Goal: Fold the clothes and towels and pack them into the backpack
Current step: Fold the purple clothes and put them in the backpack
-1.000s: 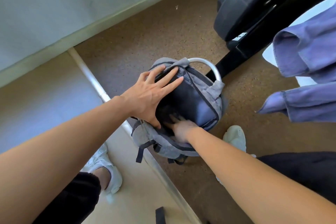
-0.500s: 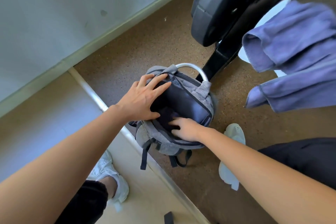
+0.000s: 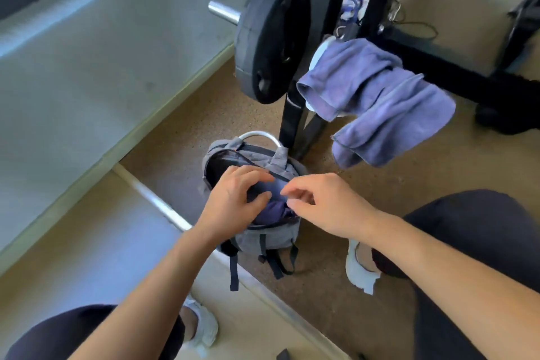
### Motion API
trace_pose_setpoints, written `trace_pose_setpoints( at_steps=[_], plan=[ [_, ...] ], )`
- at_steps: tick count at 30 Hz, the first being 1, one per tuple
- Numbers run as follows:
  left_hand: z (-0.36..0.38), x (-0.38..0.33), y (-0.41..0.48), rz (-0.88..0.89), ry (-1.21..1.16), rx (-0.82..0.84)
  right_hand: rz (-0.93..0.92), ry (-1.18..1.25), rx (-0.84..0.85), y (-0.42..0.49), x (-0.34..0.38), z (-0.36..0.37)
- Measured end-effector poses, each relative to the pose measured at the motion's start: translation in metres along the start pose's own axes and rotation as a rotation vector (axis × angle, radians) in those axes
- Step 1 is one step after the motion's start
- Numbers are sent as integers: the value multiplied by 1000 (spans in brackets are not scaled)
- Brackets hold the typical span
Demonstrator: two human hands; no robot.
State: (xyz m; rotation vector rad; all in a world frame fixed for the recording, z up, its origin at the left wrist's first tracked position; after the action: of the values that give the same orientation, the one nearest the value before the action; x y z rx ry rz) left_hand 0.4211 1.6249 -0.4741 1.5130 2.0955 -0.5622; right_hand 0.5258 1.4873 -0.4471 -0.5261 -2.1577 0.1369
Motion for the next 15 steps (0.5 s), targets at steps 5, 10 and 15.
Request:
trace_pose_setpoints(
  at_steps=[5,10,15],
  plan=[
    [4,-52,14,-54,-172,-65,-61,-6,-651,-33,-8,-80],
    [-15,-105,62,42,-75,-134,174,289,-1176,-68,-65,-130],
    [-21,-163,126,257,241,-205,338,455,-1230,-74,-113,-160]
  ],
)
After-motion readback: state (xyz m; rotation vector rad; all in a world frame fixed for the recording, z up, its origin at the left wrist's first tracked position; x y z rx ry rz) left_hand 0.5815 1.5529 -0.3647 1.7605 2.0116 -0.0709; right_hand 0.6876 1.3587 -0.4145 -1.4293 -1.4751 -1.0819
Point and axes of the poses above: each hand's wrist, its own y-axis towards the middle knuckle, its own z-axis out of the palm, x = y × z, the point moved 7 cm from there along y, towards the middle knuckle, and after that the axes turned 6 degrees about x, right-handed, at the moved point
